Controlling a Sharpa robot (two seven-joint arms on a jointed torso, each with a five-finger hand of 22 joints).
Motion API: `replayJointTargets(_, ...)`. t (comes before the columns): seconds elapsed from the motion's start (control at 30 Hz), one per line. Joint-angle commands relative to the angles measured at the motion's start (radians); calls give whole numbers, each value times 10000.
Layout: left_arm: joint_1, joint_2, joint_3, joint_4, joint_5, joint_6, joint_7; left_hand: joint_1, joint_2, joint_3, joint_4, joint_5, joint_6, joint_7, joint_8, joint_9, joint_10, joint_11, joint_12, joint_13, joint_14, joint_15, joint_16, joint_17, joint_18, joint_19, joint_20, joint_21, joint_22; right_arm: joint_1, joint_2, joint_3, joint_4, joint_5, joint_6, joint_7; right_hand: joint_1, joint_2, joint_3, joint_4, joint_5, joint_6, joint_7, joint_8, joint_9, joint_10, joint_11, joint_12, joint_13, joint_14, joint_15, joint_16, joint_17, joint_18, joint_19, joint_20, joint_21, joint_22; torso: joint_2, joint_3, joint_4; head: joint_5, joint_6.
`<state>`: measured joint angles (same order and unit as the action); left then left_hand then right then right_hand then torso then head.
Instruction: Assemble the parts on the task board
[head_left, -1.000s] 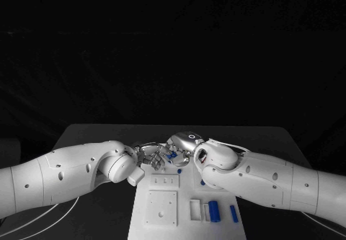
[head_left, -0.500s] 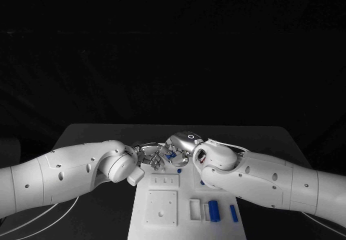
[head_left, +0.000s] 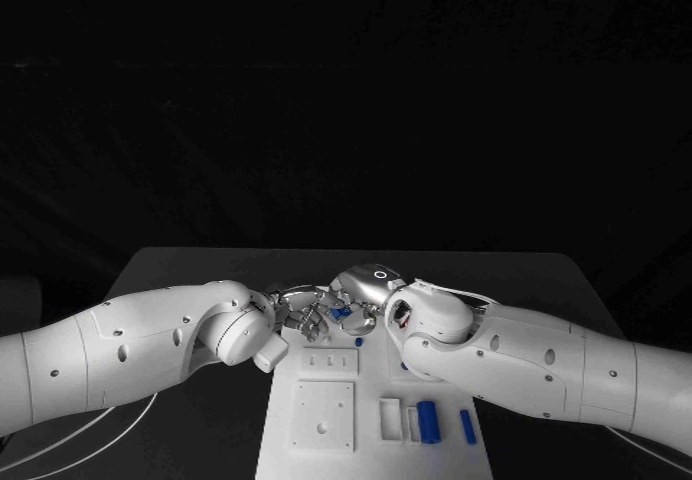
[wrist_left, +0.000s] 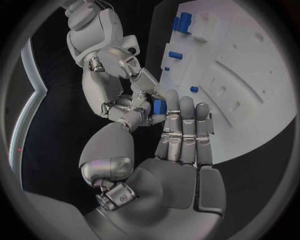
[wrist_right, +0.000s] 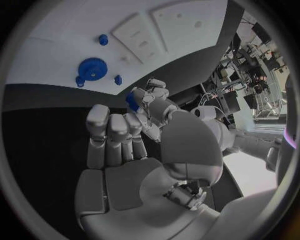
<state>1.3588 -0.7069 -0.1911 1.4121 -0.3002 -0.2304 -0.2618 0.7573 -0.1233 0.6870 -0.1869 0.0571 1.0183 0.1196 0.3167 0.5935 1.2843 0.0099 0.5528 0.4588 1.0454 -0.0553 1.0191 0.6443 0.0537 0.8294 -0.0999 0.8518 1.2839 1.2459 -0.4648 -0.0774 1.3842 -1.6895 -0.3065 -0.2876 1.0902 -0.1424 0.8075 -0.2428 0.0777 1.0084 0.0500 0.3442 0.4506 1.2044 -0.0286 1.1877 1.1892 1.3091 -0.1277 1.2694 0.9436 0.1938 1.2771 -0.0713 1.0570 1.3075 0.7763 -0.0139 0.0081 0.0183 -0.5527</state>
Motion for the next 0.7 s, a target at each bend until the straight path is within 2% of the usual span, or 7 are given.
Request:
replayJointTargets(0.03,37,49,36,62,-65,114,190,-1,151,6,35,-56,886,-512,1,16,-213,-299,72,-4,26,-71,46,-2,-71,-13,-584,62,-17,-34,43,-21,48,-165,305,63,-24,22,62,-20,64,482,338,55,273,76,10,24,8,20,-58,-67,-1,680,21,-37,-8,83,1,-4,4,-2,-13)
replayJointTargets(0.2,37,41,36,89,-65,176,227,545,716,172,-435,-7,894,-512,-20,45,-227,-299,101,-12,-1,-87,95,-19,-82,-53,-601,110,-24,-35,48,-21,9,-167,370,37,-28,20,63,-19,71,483,337,55,274,71,10,18,3,20,-58,-68,-1,680,22,-37,-8,82,-2,-1,-3,-8,-29)
replayJointTargets(0.37,36,15,37,104,-65,203,268,608,771,182,-492,0,897,-510,-24,49,-226,-298,106,-15,-4,-85,101,-24,-90,-57,-599,117,-27,-41,37,-21,6,-167,408,18,-29,20,64,-19,73,483,337,55,274,77,10,24,9,20,-58,-68,-2,680,23,-37,-9,82,2,-2,-6,-6,-29)
replayJointTargets(0.43,36,15,37,95,-65,206,270,738,868,238,-577,10,900,-515,-25,54,-226,-301,111,-16,-5,-88,107,-27,-87,-61,-604,122,-30,-42,41,-21,-5,-167,422,16,-29,20,64,-19,74,483,337,54,274,69,10,15,0,20,-58,-68,-2,680,23,-37,-9,82,2,-5,-3,-15,-28)
replayJointTargets(0.47,36,14,37,93,-65,211,269,1097,1186,413,-793,24,899,-524,-27,65,-225,-303,117,-19,-14,-94,114,-33,-83,-75,-609,132,-31,-42,41,-21,-3,-169,423,1,-31,18,64,-19,76,483,337,54,274,70,10,16,1,20,-58,-68,-2,680,23,-37,-9,82,-1,-6,0,-18,-29)
replayJointTargets(0.7,35,-22,37,100,-65,260,273,1143,1316,355,-871,26,919,-519,-21,86,-212,-294,128,-25,-13,-71,130,-44,-128,-92,-583,145,-41,-51,40,-21,-32,-175,481,-27,-37,18,66,-17,83,484,338,53,274,65,10,11,-3,20,-59,-70,-3,680,24,-36,-11,81,-1,-3,5,-21,-24)
